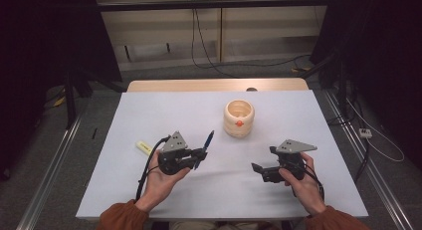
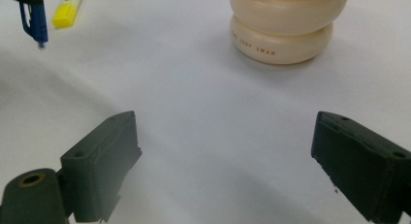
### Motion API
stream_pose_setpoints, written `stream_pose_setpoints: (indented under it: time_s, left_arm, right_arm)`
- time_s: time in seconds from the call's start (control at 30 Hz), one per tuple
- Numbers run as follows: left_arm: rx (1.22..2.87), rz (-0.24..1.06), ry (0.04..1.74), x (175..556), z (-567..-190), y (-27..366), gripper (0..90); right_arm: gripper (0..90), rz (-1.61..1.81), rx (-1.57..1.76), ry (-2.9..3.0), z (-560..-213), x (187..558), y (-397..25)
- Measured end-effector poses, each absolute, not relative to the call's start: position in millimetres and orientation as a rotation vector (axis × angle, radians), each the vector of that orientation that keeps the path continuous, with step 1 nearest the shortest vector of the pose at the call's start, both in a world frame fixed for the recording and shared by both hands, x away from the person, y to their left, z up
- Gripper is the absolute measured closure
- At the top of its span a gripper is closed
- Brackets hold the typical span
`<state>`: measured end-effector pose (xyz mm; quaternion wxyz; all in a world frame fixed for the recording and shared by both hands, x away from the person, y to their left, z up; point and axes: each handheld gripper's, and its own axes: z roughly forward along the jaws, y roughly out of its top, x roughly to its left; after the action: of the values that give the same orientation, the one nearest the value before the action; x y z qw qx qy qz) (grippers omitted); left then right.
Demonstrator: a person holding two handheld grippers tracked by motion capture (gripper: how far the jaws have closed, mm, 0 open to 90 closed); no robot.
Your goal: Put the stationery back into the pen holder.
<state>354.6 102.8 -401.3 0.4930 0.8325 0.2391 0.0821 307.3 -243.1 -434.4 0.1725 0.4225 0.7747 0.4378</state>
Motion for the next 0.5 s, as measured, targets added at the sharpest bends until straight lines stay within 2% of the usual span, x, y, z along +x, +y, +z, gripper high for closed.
stream_pose_setpoints:
  time_s: [0.5]
  left_arm:
    - [1.945,0.177,0.622,377,-374,99,80.0]
  right_arm:
    - [6.8,1.225,1.203,2.138,-437,293,-261]
